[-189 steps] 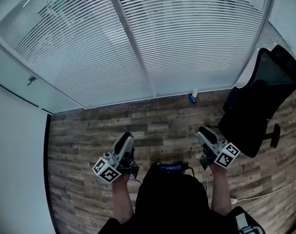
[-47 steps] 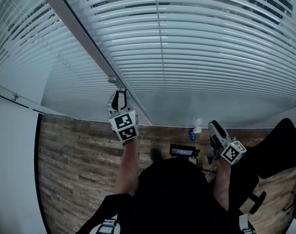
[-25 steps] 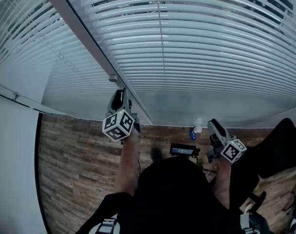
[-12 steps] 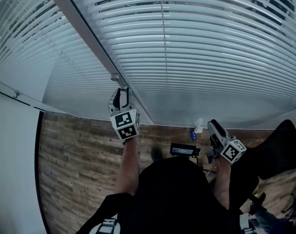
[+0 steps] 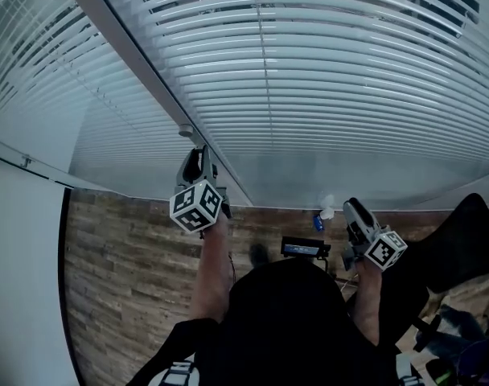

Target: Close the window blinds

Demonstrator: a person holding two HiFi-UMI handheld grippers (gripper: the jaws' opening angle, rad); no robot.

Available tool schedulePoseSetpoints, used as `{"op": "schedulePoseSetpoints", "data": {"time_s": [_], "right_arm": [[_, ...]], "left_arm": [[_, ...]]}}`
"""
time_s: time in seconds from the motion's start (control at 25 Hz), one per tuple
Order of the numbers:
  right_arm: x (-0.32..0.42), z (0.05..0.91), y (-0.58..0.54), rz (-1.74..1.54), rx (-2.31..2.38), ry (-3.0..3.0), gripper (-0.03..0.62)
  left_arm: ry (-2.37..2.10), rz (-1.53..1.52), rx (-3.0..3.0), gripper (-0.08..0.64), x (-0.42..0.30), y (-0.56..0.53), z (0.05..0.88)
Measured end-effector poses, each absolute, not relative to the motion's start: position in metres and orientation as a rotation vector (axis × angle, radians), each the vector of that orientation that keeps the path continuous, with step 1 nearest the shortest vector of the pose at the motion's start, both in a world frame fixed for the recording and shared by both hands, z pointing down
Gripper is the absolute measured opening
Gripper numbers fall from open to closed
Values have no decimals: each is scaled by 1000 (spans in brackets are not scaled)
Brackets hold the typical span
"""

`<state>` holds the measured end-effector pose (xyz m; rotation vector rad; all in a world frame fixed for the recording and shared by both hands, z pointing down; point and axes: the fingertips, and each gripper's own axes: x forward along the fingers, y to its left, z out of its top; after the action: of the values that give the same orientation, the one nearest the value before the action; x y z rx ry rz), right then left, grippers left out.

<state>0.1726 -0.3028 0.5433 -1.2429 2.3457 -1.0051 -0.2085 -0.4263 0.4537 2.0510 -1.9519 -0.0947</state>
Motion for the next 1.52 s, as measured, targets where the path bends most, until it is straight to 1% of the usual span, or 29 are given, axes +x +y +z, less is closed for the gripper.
{"op": "schedulePoseSetpoints", "data": {"time_s": [0.2,0.28,0.32,0.4,0.48,0.56,0.6,0.72,0.76,0.8,0.84,0.96,1.2,1.28,1.36,1.4,1.48,1.52], "right_arm": [[173,543,-302,-1006,-1239,2348,150],[171,543,-303,-1010,-1237,2351,150],[170,543,-303,-1011,-1236,2351,150],[169,543,-303,-1011,-1231,2353,150],[169,542,-303,-1007,-1226,2355,150],[170,543,-303,-1006,-1228,2354,150],[171,544,-304,-1006,-1230,2353,150],[173,548,-303,-1007,-1235,2347,150],[173,549,-302,-1008,-1237,2345,150],[173,549,-302,-1009,-1239,2345,150],[173,548,-302,-1011,-1242,2345,150],[172,546,-304,-1014,-1242,2348,150],[168,543,-305,-1011,-1223,2358,150],[166,543,-306,-1010,-1219,2363,150],[165,543,-306,-1010,-1217,2365,150],[165,543,-306,-1009,-1217,2366,150],[165,543,-305,-1007,-1215,2365,150],[166,543,-305,-1007,-1216,2363,150]], "left_arm": [[-2200,455,2151,137,-204,-427,457],[-2248,586,2173,137,-203,-427,457],[-2252,602,2183,137,-203,-428,457],[-2209,503,2187,138,-201,-427,457],[-2102,252,2158,140,-200,-425,455],[-1995,-4,2092,177,-203,-422,456],[-1956,-96,2058,183,-205,-421,457],[-1911,-225,2024,182,-209,-422,456],[-1917,-221,2031,179,-208,-423,454],[-1934,-190,2042,150,-208,-423,453],[-1959,-137,2058,140,-208,-424,452],[-2050,81,2116,138,-206,-425,452],[-2281,661,2203,137,-201,-426,456],[-2321,795,2210,137,-200,-426,455],[-2324,805,2218,138,-200,-427,456],[-2306,754,2221,138,-200,-426,456],[-2223,550,2216,143,-198,-425,458],[-2165,419,2200,159,-197,-423,458]]}}
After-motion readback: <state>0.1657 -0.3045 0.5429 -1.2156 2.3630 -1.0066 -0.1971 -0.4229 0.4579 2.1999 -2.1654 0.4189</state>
